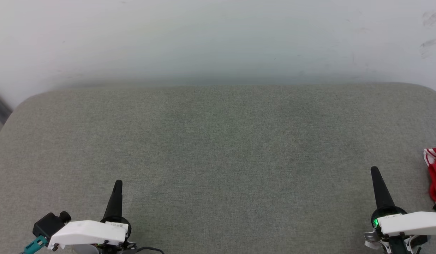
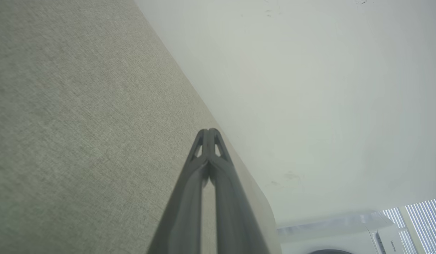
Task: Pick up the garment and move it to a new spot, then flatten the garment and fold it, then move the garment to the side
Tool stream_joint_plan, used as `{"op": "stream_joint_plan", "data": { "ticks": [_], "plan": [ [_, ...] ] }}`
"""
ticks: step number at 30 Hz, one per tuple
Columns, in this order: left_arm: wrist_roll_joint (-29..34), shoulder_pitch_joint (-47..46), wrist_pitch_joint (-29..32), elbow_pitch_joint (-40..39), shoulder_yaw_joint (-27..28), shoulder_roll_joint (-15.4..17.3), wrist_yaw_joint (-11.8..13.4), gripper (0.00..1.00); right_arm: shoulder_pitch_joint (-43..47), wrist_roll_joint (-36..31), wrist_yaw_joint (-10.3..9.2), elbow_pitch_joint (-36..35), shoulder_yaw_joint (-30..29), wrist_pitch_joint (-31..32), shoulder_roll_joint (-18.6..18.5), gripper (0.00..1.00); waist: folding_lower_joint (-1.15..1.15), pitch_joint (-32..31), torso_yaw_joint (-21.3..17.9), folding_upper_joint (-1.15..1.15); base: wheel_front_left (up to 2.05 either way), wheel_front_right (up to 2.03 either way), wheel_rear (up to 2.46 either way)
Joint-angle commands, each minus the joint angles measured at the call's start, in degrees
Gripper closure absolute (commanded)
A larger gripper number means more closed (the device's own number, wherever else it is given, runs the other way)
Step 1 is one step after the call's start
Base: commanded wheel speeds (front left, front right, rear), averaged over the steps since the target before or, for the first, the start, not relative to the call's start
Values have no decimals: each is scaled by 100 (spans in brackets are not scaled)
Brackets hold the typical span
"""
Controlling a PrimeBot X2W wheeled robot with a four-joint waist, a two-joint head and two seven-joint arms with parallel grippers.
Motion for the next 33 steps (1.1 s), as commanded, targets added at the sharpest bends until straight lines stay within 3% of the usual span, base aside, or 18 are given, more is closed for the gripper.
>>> {"op": "stream_joint_plan", "data": {
  "ticks": [1,33],
  "plan": [
    [-165,-124,40,-18,34,37,-45,100,-127,174,-1,-21,-17,45,-31,100,0,-2,0,0,0,0,0],
    [-1745,-350,478,183,225,27,-139,100,-313,1764,-1,187,-64,471,-21,100,0,-30,-9,0,0,0,0]
  ]
}}
